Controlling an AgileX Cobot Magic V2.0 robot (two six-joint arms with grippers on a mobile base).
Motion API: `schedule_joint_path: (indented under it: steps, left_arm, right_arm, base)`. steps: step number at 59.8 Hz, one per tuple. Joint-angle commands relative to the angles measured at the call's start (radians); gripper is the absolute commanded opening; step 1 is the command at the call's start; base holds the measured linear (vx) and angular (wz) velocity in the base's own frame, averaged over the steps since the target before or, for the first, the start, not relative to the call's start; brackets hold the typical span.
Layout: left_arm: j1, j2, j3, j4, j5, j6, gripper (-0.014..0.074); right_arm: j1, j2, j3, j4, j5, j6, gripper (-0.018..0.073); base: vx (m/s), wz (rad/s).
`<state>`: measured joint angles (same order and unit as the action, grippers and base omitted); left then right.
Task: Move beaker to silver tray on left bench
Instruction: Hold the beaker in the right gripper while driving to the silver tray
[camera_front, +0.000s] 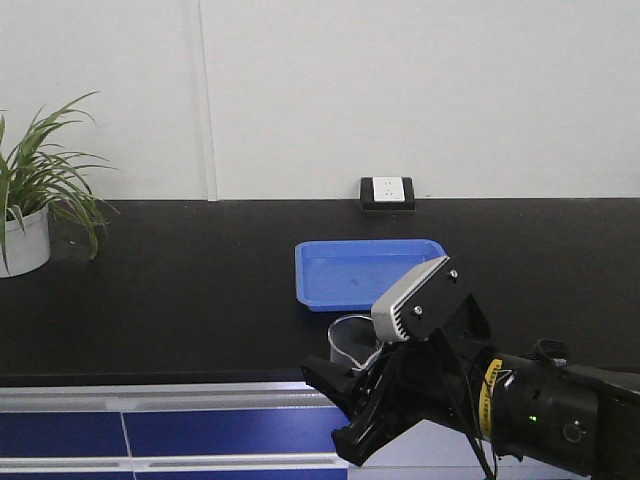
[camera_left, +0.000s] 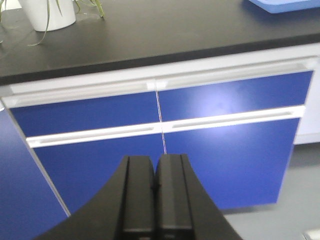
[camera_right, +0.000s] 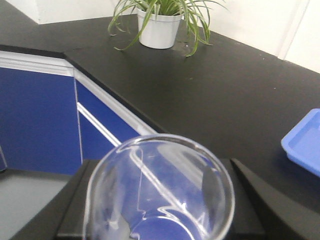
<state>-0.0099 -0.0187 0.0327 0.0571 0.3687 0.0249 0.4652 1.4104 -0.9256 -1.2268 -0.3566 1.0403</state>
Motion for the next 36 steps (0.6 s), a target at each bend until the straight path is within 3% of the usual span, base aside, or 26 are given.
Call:
schedule_joint_path:
  steps: [1,36]
  left_arm:
    - [-0.005,-0.007,0.02,-0.003,-0.081,-0.002,0.0001]
    - [-0.005,-0.007,0.02,-0.003,-0.081,-0.002,0.0001]
  right_arm:
    - [-0.001,-0.037,-0.027,0.026,-0.028,-0.001,-0.0014]
    - [-0.001,-0.037,-0.027,0.026,-0.029,-0.002,-0.0014]
  base:
    - [-0.37,-0.03]
    - [-0.34,0.01]
